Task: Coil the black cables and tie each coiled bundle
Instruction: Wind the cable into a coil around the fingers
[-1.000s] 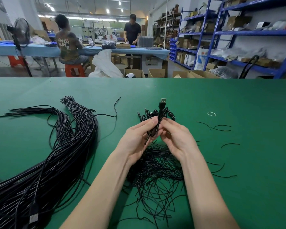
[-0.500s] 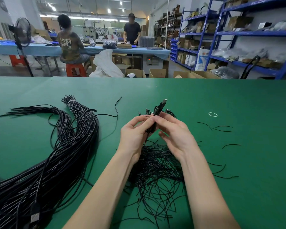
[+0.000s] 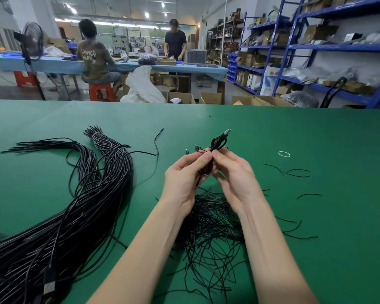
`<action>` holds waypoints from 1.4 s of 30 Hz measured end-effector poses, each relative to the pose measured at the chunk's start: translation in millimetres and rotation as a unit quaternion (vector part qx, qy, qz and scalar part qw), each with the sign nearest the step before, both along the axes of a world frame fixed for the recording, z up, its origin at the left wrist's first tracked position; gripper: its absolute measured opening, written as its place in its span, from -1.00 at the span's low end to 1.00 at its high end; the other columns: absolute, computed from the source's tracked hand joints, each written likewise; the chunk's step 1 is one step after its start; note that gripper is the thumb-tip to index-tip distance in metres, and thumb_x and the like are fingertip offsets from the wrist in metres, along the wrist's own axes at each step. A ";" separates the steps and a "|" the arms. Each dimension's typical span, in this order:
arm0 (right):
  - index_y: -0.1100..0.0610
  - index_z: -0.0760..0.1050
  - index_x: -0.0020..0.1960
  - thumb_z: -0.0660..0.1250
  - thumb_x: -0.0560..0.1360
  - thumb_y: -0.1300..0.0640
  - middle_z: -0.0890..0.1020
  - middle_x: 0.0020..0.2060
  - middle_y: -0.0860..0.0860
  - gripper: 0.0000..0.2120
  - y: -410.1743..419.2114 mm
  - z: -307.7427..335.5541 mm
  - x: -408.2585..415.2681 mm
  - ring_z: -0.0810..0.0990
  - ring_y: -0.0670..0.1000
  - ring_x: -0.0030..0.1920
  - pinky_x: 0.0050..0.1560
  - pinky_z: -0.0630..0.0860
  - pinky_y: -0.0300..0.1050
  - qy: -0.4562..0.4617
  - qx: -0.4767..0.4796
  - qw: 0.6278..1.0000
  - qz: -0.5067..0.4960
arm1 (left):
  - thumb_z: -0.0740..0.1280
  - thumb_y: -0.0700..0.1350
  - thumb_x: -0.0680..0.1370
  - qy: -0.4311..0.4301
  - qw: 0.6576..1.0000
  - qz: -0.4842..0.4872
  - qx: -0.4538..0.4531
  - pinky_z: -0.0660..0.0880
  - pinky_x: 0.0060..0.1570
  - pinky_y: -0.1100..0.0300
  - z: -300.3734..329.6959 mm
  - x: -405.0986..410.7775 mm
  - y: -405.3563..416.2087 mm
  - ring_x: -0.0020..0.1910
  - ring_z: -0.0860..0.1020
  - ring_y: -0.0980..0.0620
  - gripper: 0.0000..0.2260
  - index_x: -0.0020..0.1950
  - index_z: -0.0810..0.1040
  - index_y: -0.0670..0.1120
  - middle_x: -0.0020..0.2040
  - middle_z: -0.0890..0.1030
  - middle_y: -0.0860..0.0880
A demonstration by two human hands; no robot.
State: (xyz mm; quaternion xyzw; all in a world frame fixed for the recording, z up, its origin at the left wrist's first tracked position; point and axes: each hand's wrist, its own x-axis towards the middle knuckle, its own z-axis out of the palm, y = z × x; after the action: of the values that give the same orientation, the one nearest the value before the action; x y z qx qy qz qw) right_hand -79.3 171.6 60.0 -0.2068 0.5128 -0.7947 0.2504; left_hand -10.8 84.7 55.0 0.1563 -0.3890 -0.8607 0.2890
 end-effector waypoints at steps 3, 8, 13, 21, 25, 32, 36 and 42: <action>0.06 0.67 0.00 0.38 0.60 0.19 0.74 -0.06 -0.06 -0.90 0.5 1.2 0.3 0.63 -0.16 -0.11 0.00 0.46 -0.18 0.037 0.050 0.998 -0.015 | 0.48 -0.33 0.47 -0.013 0.999 0.046 -0.022 0.62 -0.08 0.23 -2.8 -1.3 1.6 -0.15 0.68 0.01 -0.90 -0.04 0.68 -0.24 -0.06 0.73 -0.14; 0.10 0.72 -0.03 0.52 0.49 0.11 0.76 -0.09 -0.04 -0.91 -4.9 4.4 2.4 0.68 -0.13 -0.04 -0.01 0.54 -0.21 0.068 0.080 0.992 -0.068 | 0.54 -0.24 0.43 -0.043 0.986 0.113 -0.113 0.55 -0.21 0.34 -7.3 -1.7 2.4 -0.24 0.66 0.09 -0.94 -0.19 0.72 -0.10 -0.23 0.72 -0.04; 0.07 0.70 -0.02 0.44 0.55 0.01 0.77 -0.08 -0.05 -0.86 1.6 6.7 0.3 0.70 -0.17 -0.06 -0.06 0.54 -0.22 -0.026 0.047 0.998 -0.025 | 0.53 -0.23 0.45 -0.043 0.978 0.120 -0.163 0.52 -0.19 0.41 -8.0 -2.4 3.3 -0.17 0.68 0.20 -0.95 -0.10 0.72 -0.15 -0.15 0.74 0.03; 0.04 0.66 -0.10 0.47 0.54 -0.03 0.71 -0.26 -0.14 -0.85 -2.7 10.7 1.9 0.63 -0.13 -0.19 -0.20 0.53 -0.25 -0.020 0.112 0.991 -0.073 | 0.54 -0.24 0.45 -0.059 0.950 0.190 -0.241 0.60 -0.04 0.19 -14.7 -3.3 1.5 -0.13 0.71 0.07 -0.96 -0.14 0.73 -0.13 -0.18 0.74 0.00; 0.09 0.68 -0.03 0.52 0.49 -0.04 0.71 -0.27 -0.09 -0.79 -3.2 12.1 3.3 0.61 -0.16 -0.35 -0.39 0.51 -0.30 -0.058 0.100 0.990 -0.075 | 0.55 -0.20 0.45 -0.070 0.914 0.232 -0.326 0.61 -0.03 0.19 -17.2 -2.3 8.3 -0.14 0.70 0.12 -0.94 -0.15 0.73 -0.06 -0.20 0.73 0.08; 0.17 0.68 -0.10 0.52 0.48 0.26 0.69 -0.27 0.03 -0.96 2.0 11.7 3.4 0.64 -0.10 -0.32 -0.30 0.57 -0.31 -0.075 0.063 0.995 -0.026 | 0.54 -0.20 0.46 -0.072 0.866 0.288 -0.401 0.56 -0.07 0.34 -17.1 0.9 7.8 -0.15 0.67 0.20 -0.92 -0.17 0.73 -0.01 -0.21 0.70 0.16; 0.23 0.68 -0.08 0.47 0.49 0.35 0.73 -0.24 0.03 -0.94 6.0 11.5 -0.3 0.68 -0.11 -0.28 -0.25 0.60 -0.32 -0.074 0.054 0.996 -0.021 | 0.52 -0.21 0.47 -0.073 0.879 0.254 -0.397 0.60 -0.05 0.25 -16.7 0.4 9.3 -0.15 0.68 0.18 -0.89 -0.16 0.72 0.01 -0.20 0.71 0.14; 0.25 0.66 -0.03 0.42 0.51 0.40 0.75 -0.20 0.06 -0.89 14.1 9.9 -6.0 0.71 -0.09 -0.24 -0.19 0.62 -0.31 -0.088 0.020 0.996 0.002 | 0.47 -0.23 0.51 -0.078 0.903 0.172 -0.386 0.56 -0.07 0.36 -12.1 0.1 8.3 -0.13 0.69 0.18 -0.92 -0.08 0.74 -0.07 -0.18 0.73 0.12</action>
State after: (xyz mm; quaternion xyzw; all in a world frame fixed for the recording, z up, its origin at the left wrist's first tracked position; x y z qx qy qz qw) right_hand -85.4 185.7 69.9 -0.1321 0.5043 -0.7989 0.2999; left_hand -10.7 93.0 42.9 0.1635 -0.6792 -0.5654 0.4386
